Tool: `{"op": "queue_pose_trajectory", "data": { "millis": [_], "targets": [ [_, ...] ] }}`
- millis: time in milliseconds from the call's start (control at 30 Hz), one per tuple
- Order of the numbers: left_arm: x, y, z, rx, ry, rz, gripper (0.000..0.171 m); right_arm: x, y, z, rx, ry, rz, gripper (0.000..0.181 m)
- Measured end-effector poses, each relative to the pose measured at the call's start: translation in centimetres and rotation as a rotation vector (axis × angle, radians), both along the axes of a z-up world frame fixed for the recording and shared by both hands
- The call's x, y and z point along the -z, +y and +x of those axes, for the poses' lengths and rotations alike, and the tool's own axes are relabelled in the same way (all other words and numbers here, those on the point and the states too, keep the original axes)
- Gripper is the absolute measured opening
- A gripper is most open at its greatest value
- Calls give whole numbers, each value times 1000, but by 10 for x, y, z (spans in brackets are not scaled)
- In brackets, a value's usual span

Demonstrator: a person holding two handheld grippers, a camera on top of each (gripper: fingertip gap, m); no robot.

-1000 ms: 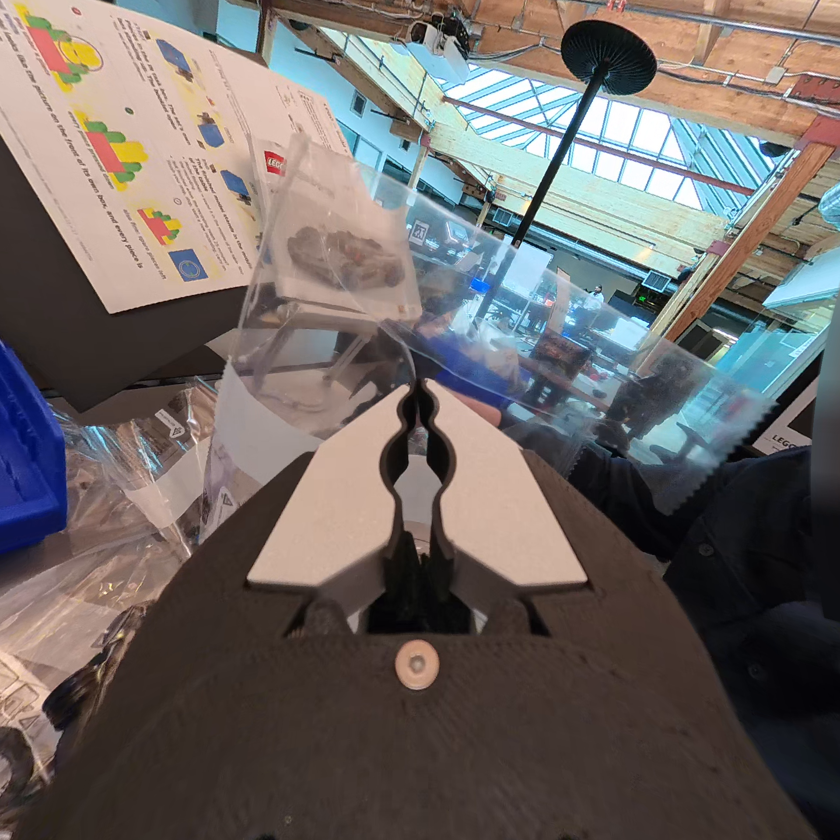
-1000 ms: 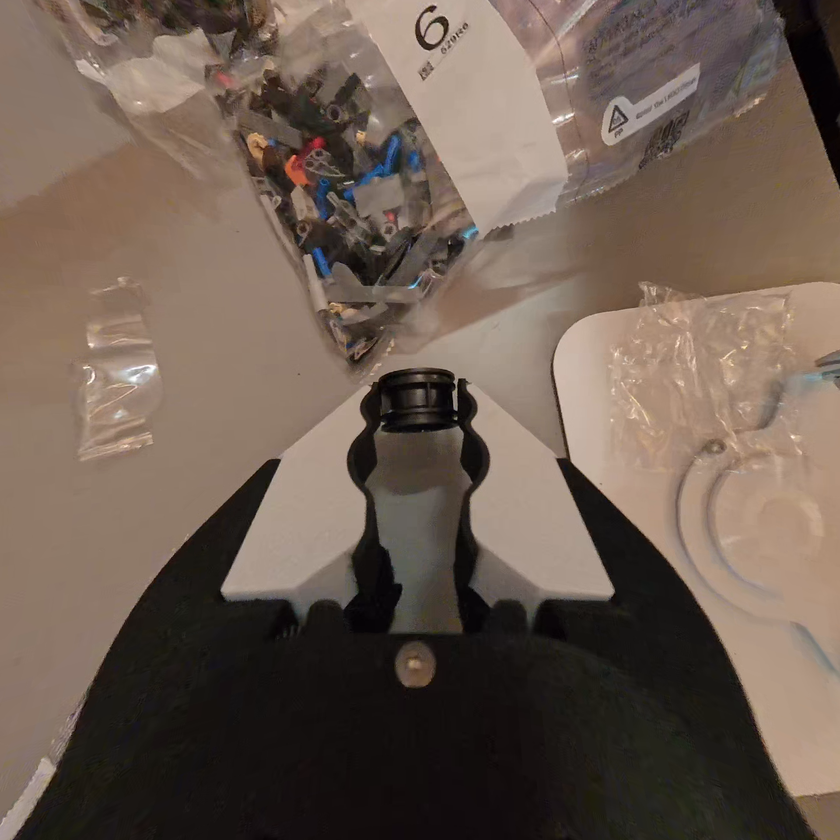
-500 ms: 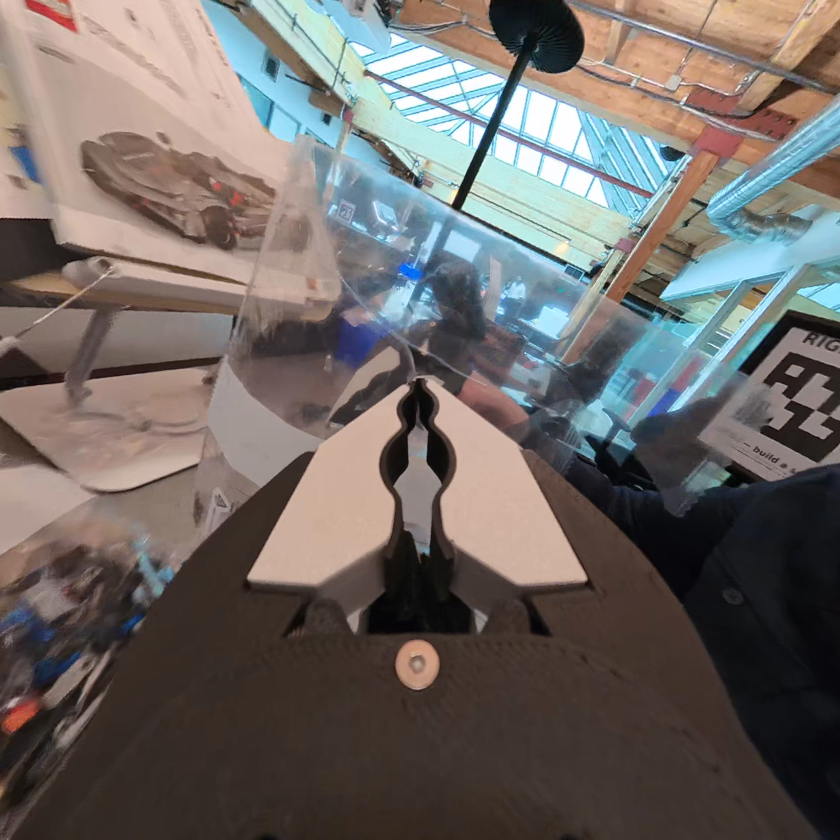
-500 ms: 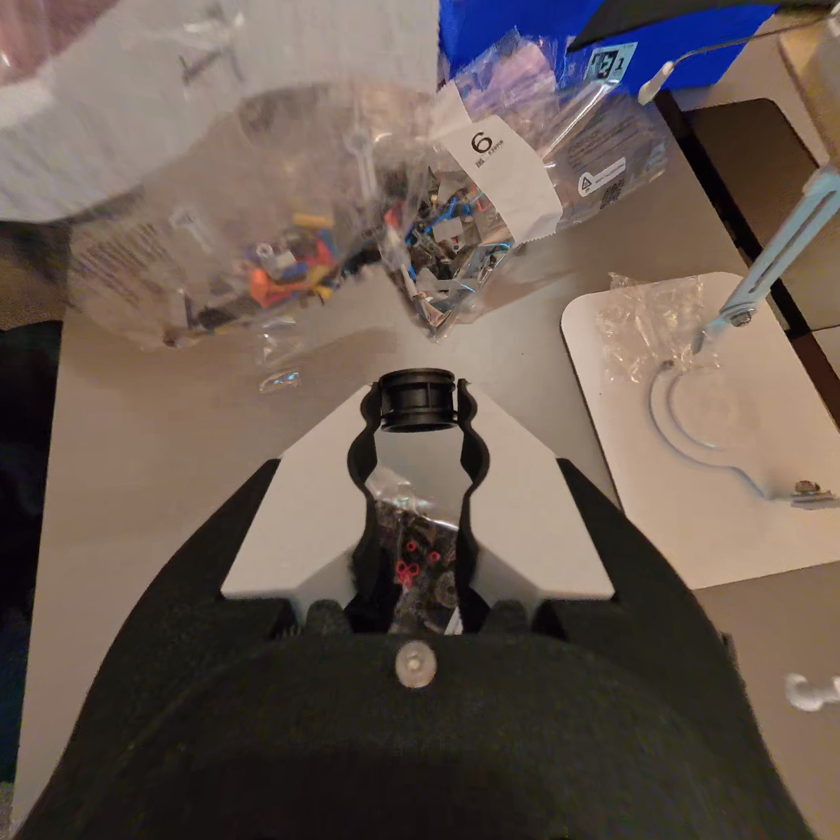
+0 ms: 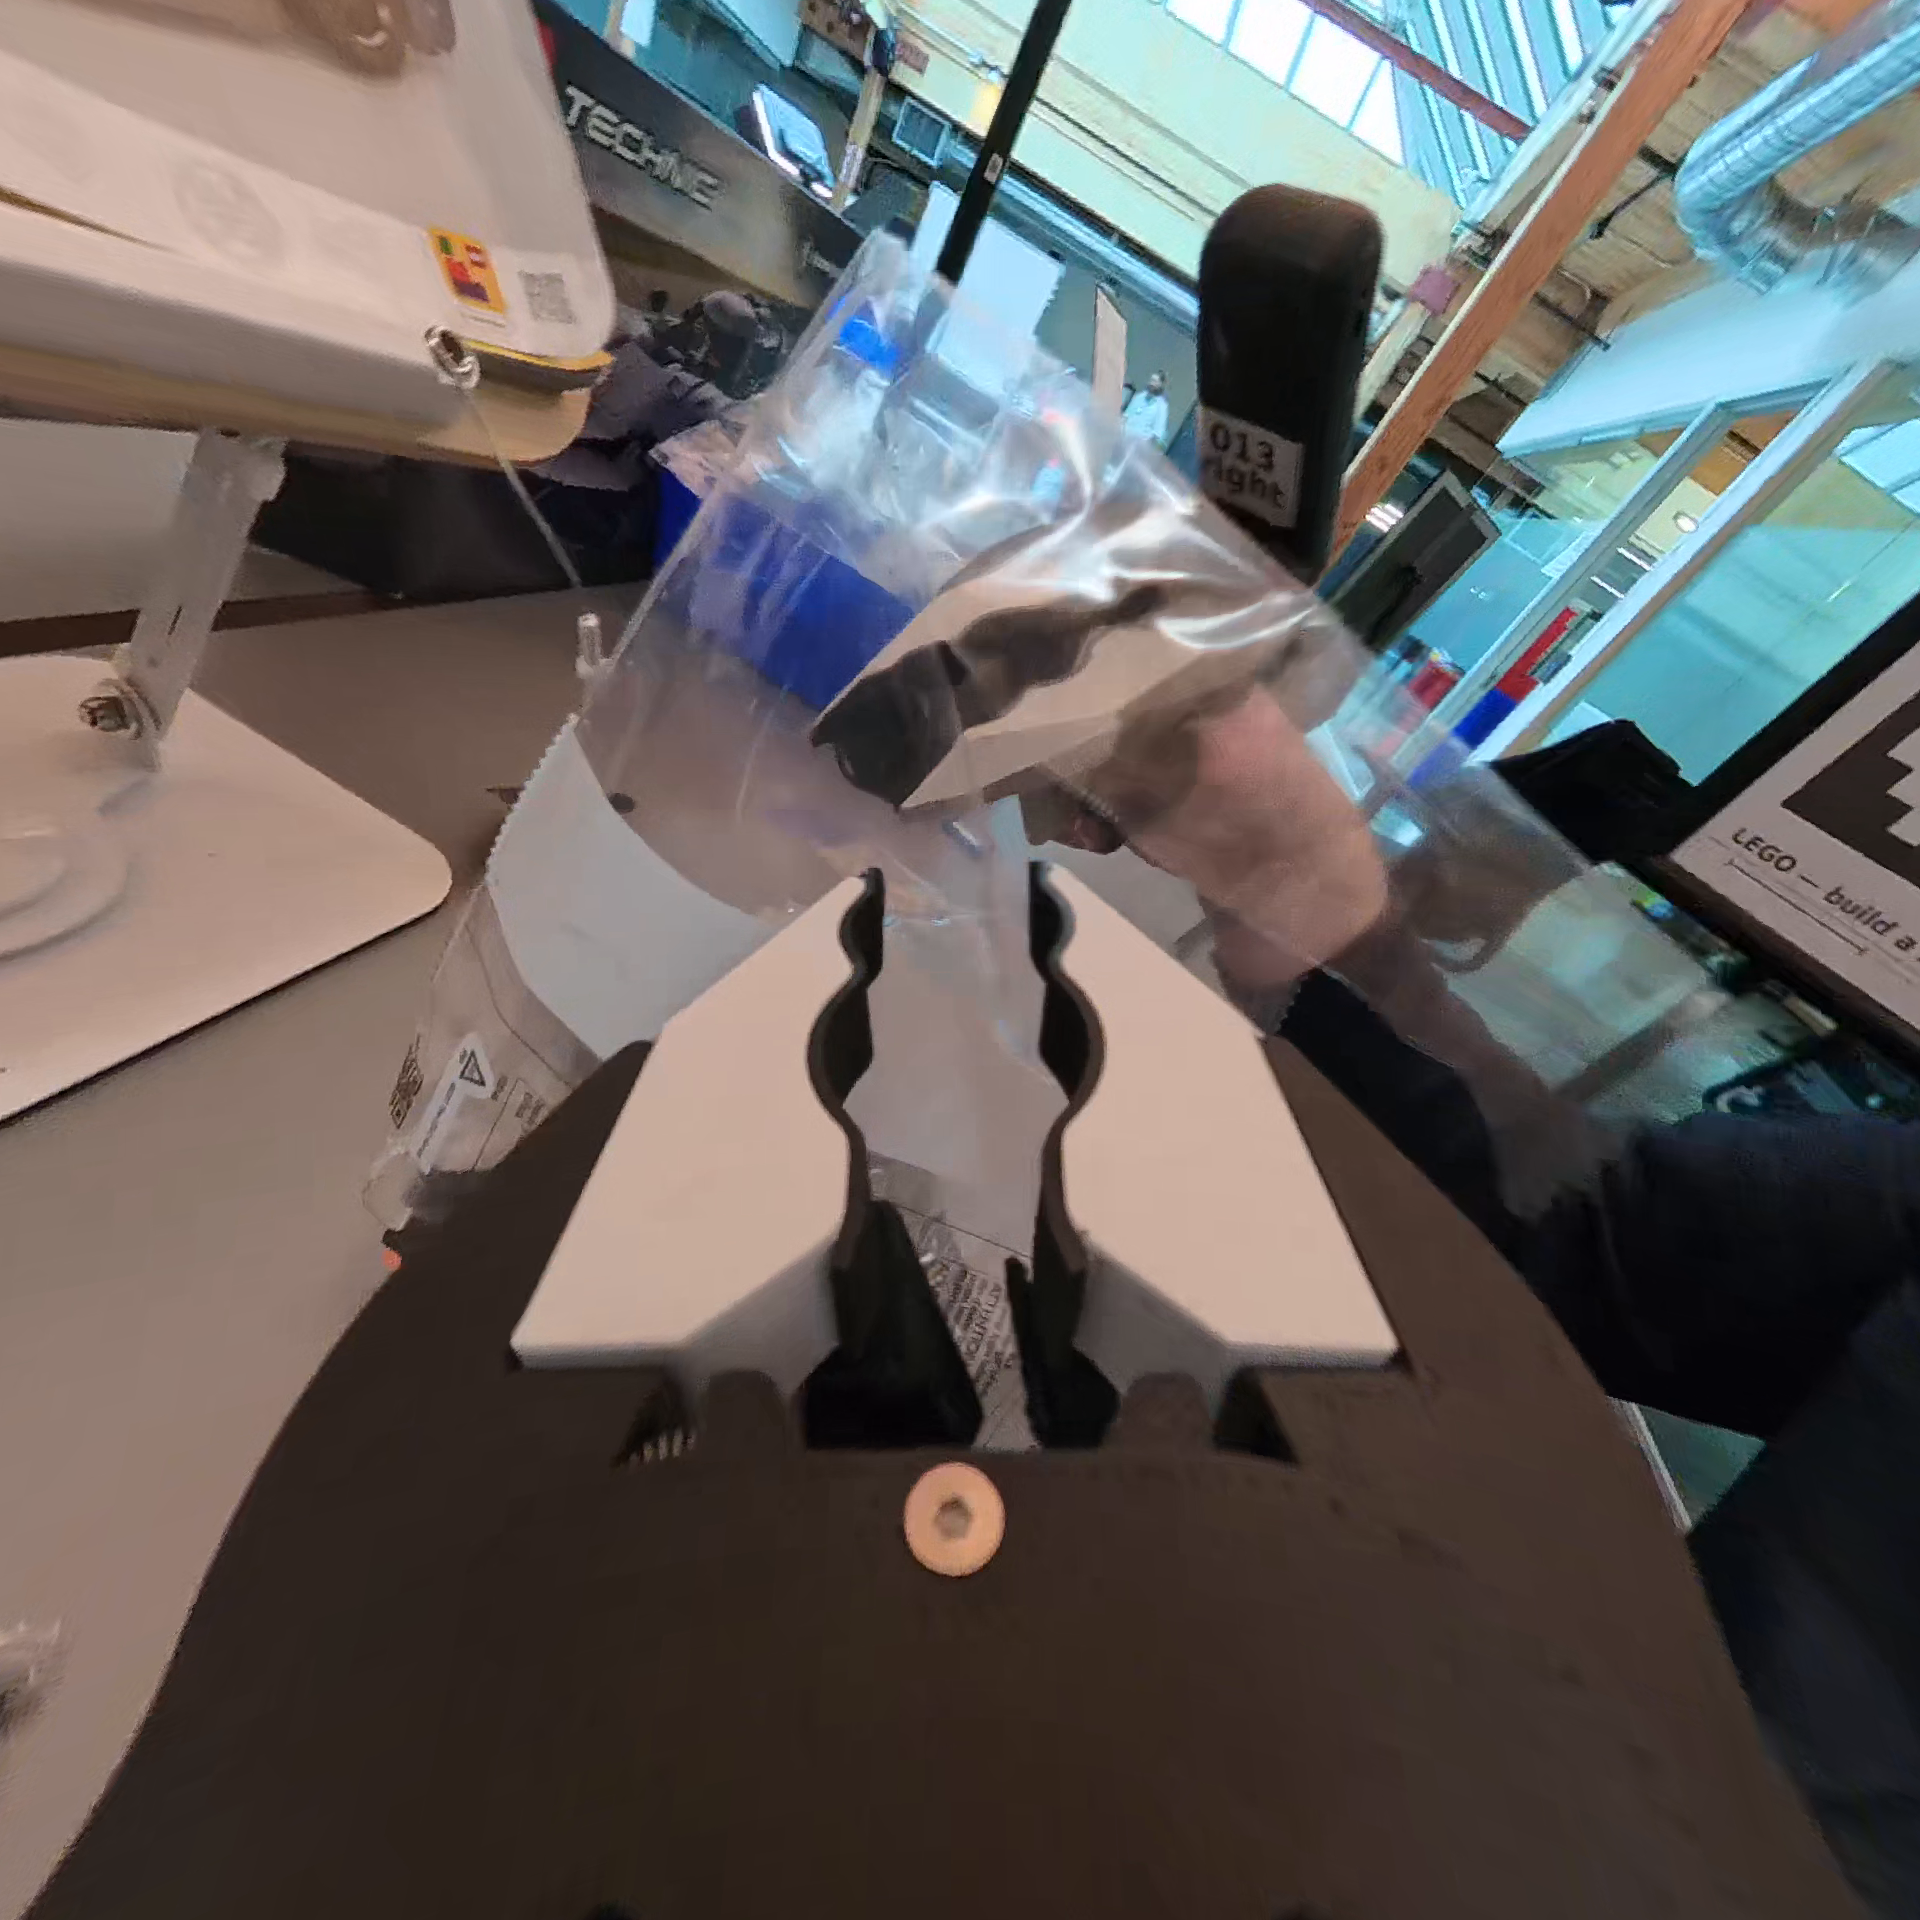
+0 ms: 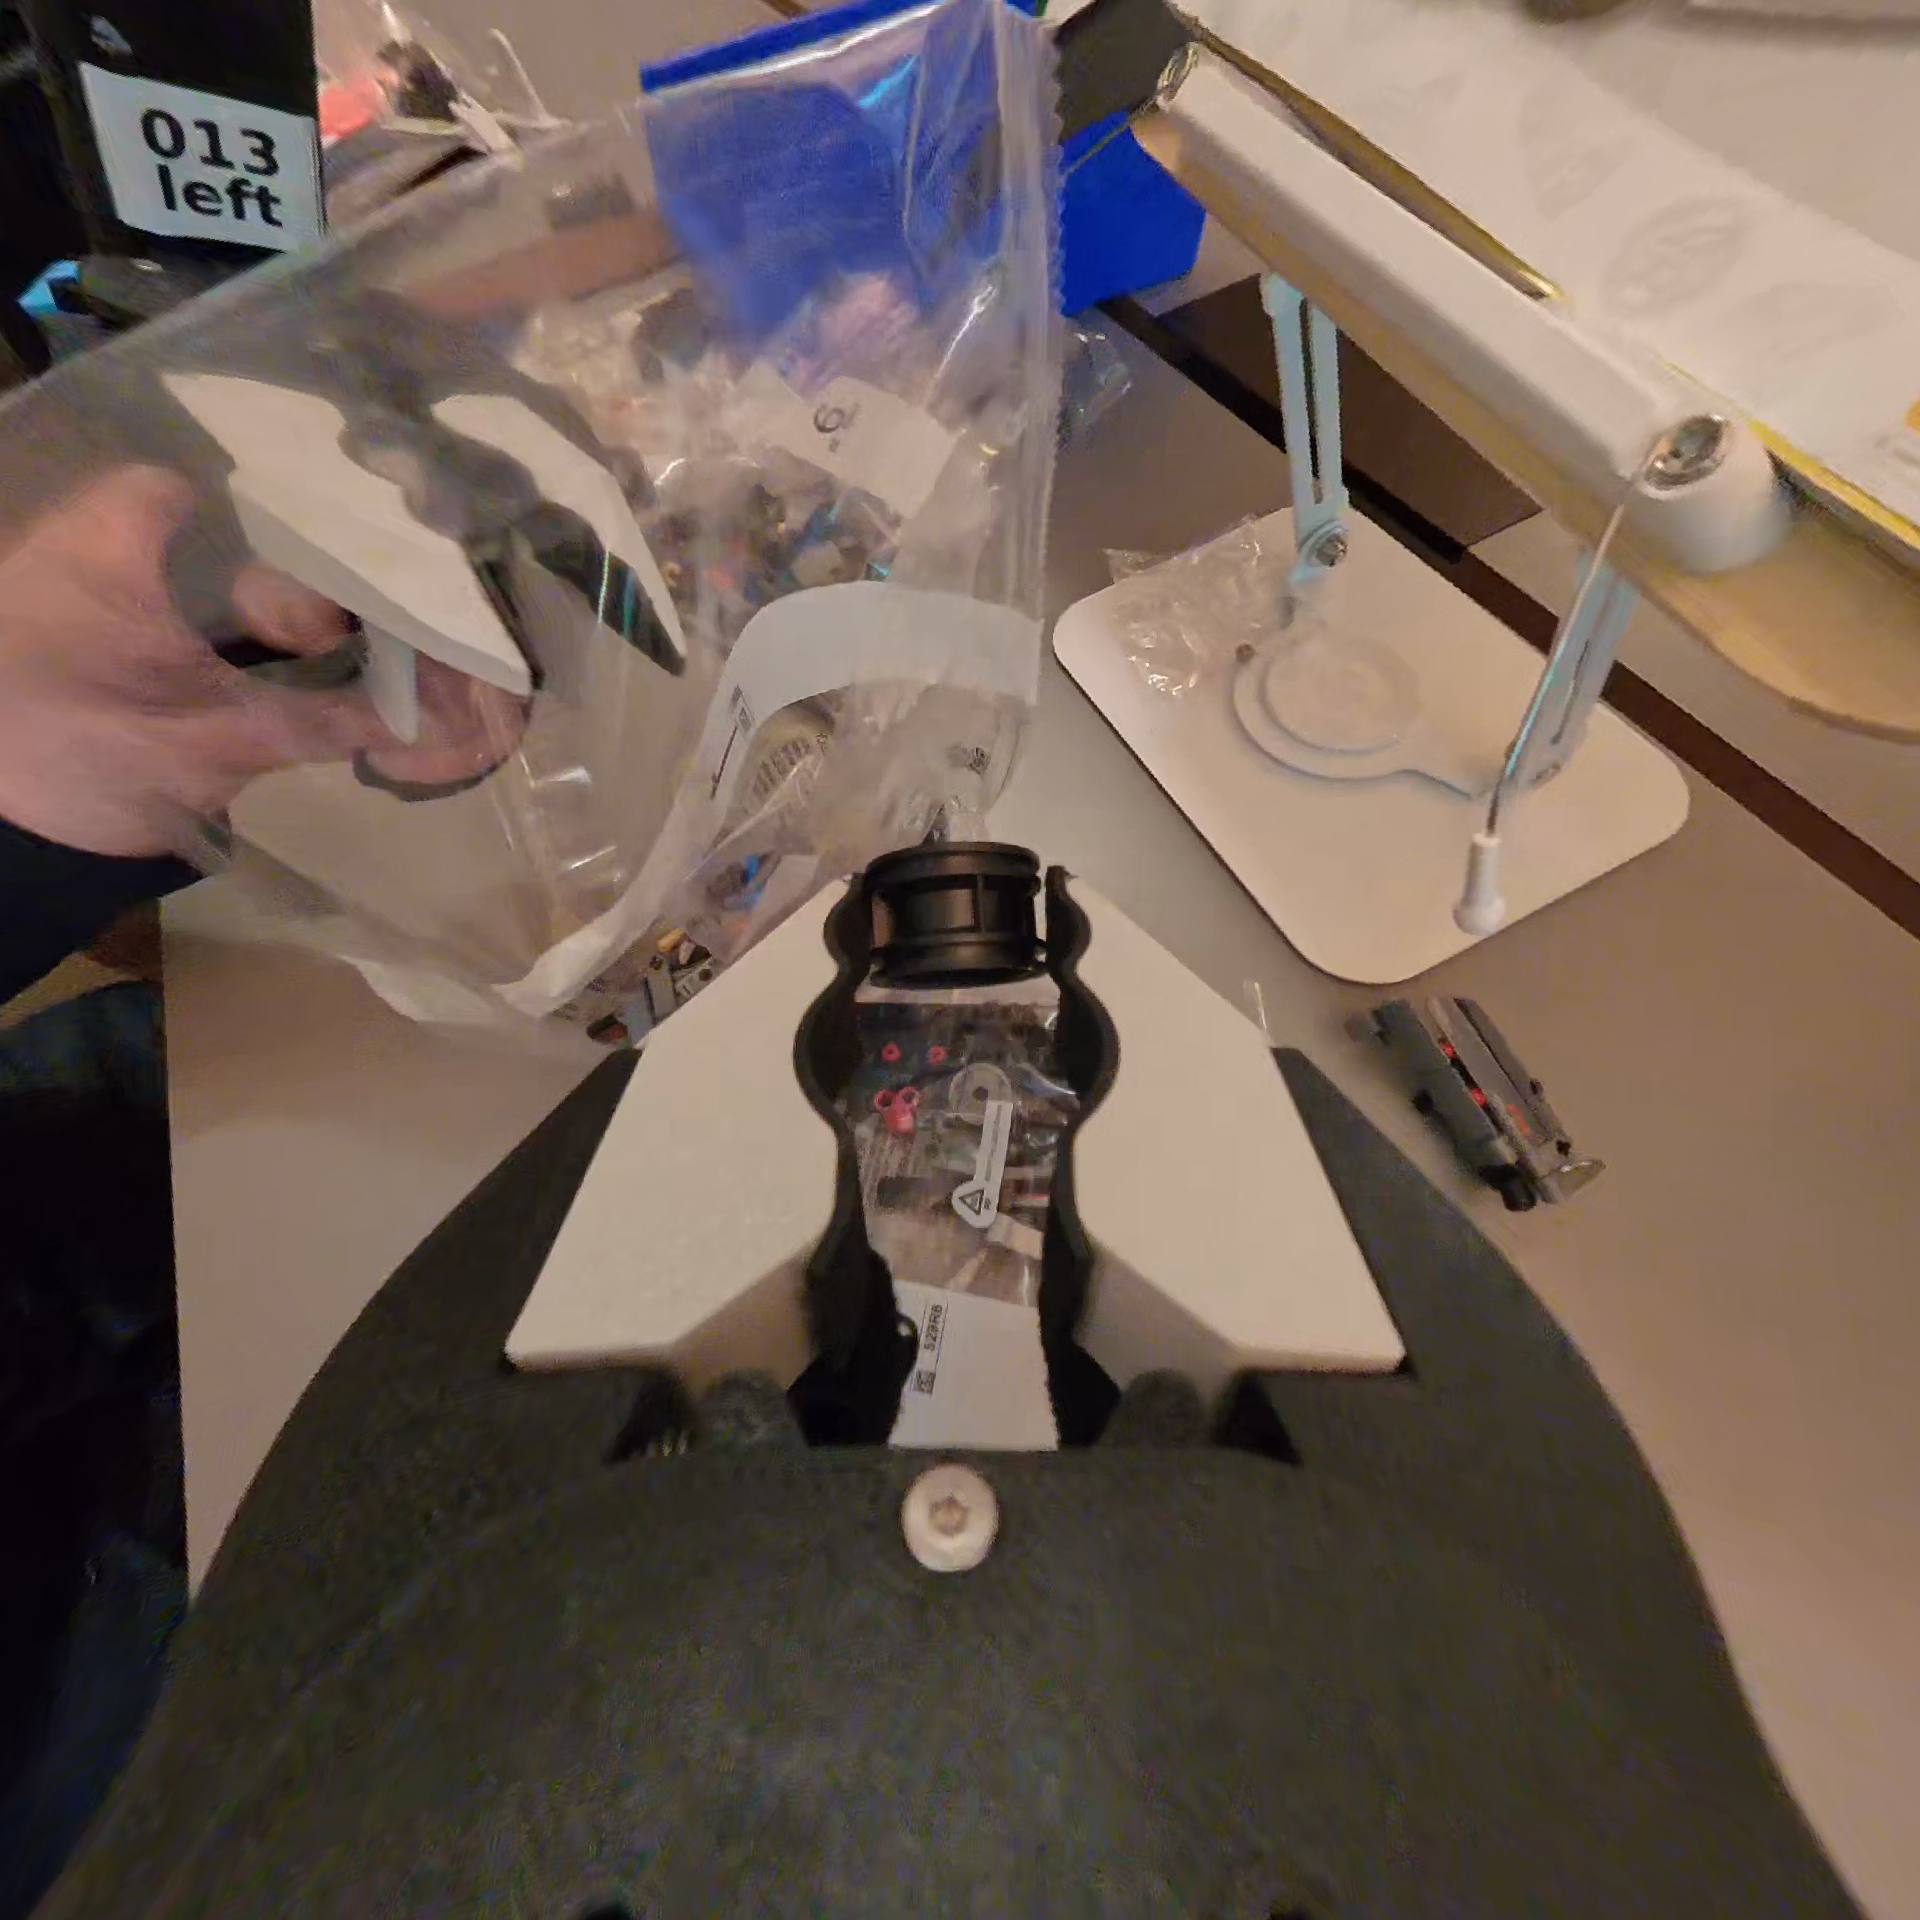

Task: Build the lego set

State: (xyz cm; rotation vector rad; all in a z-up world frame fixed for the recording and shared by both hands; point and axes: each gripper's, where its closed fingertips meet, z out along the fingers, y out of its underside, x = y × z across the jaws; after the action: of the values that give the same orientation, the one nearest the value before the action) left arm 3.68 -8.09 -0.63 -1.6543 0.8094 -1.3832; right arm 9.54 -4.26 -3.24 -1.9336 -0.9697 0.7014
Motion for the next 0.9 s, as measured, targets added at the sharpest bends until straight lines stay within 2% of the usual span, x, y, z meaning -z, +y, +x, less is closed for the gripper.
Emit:
{"op": "queue_pose_trajectory", "data": {
  "millis": [100,267,333,367,400,467,533,733,800,900],
  "targets": [
    [-4,-5,-16,-11,46,35,50,3,-3,15,25,-4,6,31],
    [-13,1,-116,-190,251,164,48,-6,-1,37,92,40,46,31],
    [-10,1,-141,-201,317,153,50,-11,-4,38,88,61,61,31],
    [-4,0,-145,-192,328,96,58,-12,-4,37,86,67,71,31],
    [-5,-5,-141,-154,282,43,55,-12,-6,35,78,77,75,31],
    [-15,-11,-123,-121,156,49,47,-13,-9,29,61,82,76,31],
    [-19,-13,-95,-107,130,86,46,-11,-11,28,60,71,76,31],
    [-12,-22,14,112,120,41,53,-27,-17,38,88,109,104,31],
    [-5,-24,29,137,125,29,56,-29,-18,44,97,120,104,31],
    [5,-26,23,111,149,42,63,-22,-19,51,100,132,86,31]
  ]
}}
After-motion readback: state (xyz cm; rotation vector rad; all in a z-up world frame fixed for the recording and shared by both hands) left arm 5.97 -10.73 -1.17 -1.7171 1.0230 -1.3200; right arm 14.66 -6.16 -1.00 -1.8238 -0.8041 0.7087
